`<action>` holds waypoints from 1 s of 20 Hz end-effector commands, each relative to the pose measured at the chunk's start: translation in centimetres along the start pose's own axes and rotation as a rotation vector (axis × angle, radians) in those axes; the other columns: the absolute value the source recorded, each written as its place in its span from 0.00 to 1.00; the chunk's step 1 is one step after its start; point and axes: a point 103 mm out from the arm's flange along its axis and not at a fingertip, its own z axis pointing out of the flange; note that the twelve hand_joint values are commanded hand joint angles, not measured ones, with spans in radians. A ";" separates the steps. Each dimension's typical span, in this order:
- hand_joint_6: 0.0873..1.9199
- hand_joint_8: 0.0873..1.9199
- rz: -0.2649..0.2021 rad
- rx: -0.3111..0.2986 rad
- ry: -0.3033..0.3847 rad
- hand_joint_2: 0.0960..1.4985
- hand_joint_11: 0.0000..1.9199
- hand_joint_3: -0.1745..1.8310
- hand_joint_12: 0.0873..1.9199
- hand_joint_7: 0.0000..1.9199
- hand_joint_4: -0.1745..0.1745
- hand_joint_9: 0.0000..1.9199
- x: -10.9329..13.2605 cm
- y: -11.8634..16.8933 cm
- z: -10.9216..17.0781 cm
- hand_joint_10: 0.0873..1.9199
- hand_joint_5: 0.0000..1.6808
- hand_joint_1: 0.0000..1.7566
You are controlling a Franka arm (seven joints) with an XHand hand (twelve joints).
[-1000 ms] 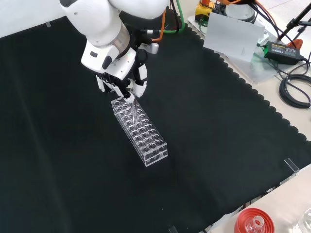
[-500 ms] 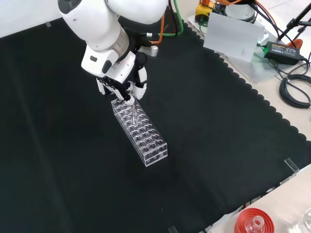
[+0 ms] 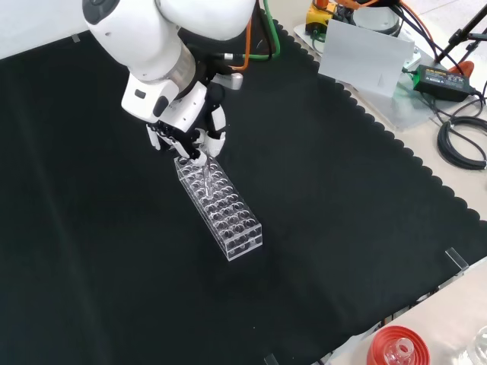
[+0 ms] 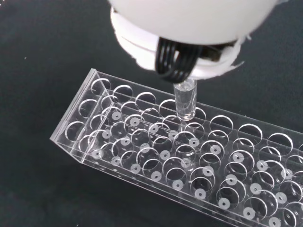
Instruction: Put the test tube back in the rack.
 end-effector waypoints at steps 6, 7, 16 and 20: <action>0.06 0.06 0.002 0.004 0.001 0.39 0.52 0.35 0.58 0.98 0.00 0.77 -1.0 0.8 0.6 0.08 0.88 0.82; 0.06 0.06 0.001 0.002 0.002 0.39 0.52 0.35 0.58 0.98 0.00 0.77 -1.1 0.8 0.7 0.08 0.88 0.82; 0.06 0.06 -0.003 0.004 0.003 0.39 0.52 0.35 0.58 0.98 0.00 0.77 -1.1 0.9 1.0 0.08 0.88 0.82; 0.06 0.06 -0.008 0.011 0.006 0.39 0.52 0.35 0.58 0.98 0.00 0.77 -0.8 1.2 1.4 0.08 0.88 0.82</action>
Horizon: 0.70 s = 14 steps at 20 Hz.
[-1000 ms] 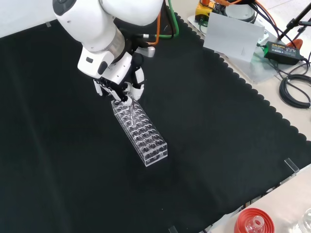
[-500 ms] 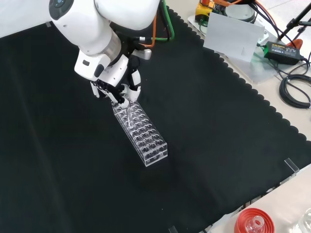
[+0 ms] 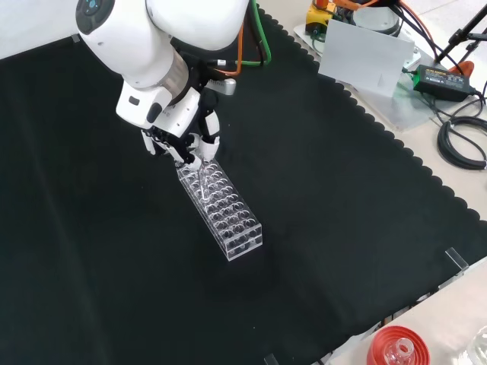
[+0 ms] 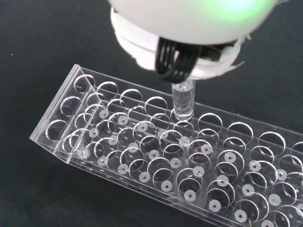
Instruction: Put the test tube back in the rack.
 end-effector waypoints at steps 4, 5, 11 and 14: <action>0.06 0.06 -0.013 0.014 0.005 0.39 0.52 0.35 0.58 0.98 0.00 0.77 0.6 0.5 0.7 0.09 0.88 0.82; 0.06 0.06 -0.014 0.014 0.006 0.39 0.52 0.35 0.58 0.98 0.00 0.77 0.6 0.6 0.7 0.09 0.88 0.82; 0.06 0.06 -0.015 0.025 0.005 0.39 0.52 0.35 0.58 0.98 0.00 0.77 0.7 0.6 0.9 0.09 0.88 0.82; 0.06 0.06 -0.014 0.031 0.004 0.39 0.52 0.35 0.58 0.98 0.00 0.77 0.8 0.8 1.6 0.09 0.88 0.82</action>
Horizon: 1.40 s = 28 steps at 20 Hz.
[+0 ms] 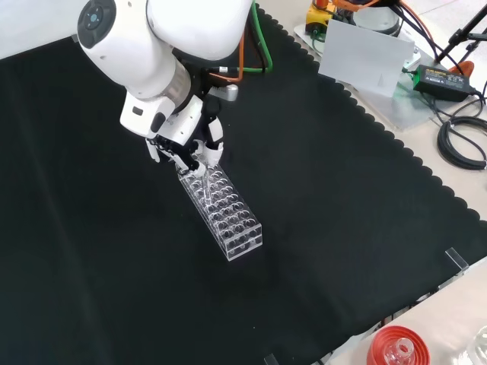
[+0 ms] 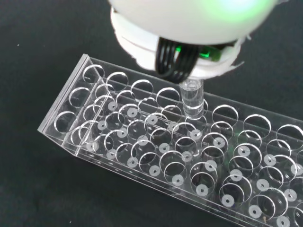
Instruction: Put the test tube back in the rack.
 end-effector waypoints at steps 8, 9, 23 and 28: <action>0.06 0.06 0.009 0.024 0.003 0.39 0.52 0.35 0.58 0.98 0.00 0.77 -0.2 0.6 1.2 0.09 0.88 0.82; 0.06 0.06 0.010 0.028 0.005 0.39 0.52 0.35 0.58 0.98 0.00 0.77 -0.3 0.8 1.4 0.09 0.88 0.82; 0.06 0.06 0.022 0.050 0.015 0.39 0.52 0.35 0.58 0.98 0.00 0.77 -1.1 2.2 3.2 0.09 0.88 0.82; 0.06 0.06 0.025 0.059 0.021 0.39 0.52 0.35 0.58 0.98 0.00 0.77 -1.3 2.5 3.9 0.09 0.88 0.82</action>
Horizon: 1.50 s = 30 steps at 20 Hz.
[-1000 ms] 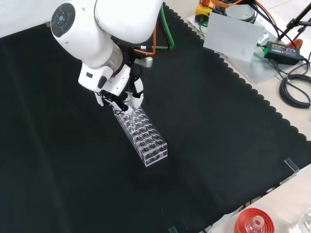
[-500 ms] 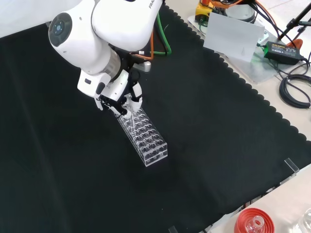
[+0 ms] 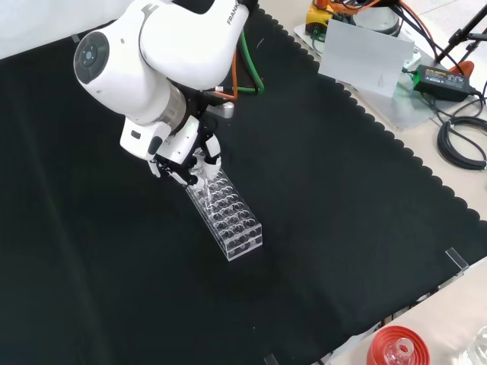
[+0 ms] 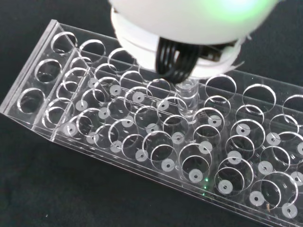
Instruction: Put the test tube back in the rack.
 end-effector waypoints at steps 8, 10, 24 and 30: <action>0.06 0.06 0.001 0.010 0.005 0.39 0.52 0.35 0.58 0.98 0.00 0.77 -0.1 0.4 0.6 0.09 0.88 0.82; 0.06 0.06 0.001 0.011 0.004 0.39 0.52 0.35 0.58 0.98 0.00 0.77 -0.1 0.4 0.6 0.09 0.88 0.82; 0.41 0.40 -0.035 0.162 0.102 0.32 0.17 0.28 0.79 0.36 0.50 0.48 -0.6 0.4 1.2 0.41 0.26 0.59; 0.41 0.44 -0.037 0.120 0.121 0.32 0.13 0.28 0.80 0.31 0.54 0.44 -0.7 -0.5 0.2 0.43 0.23 0.59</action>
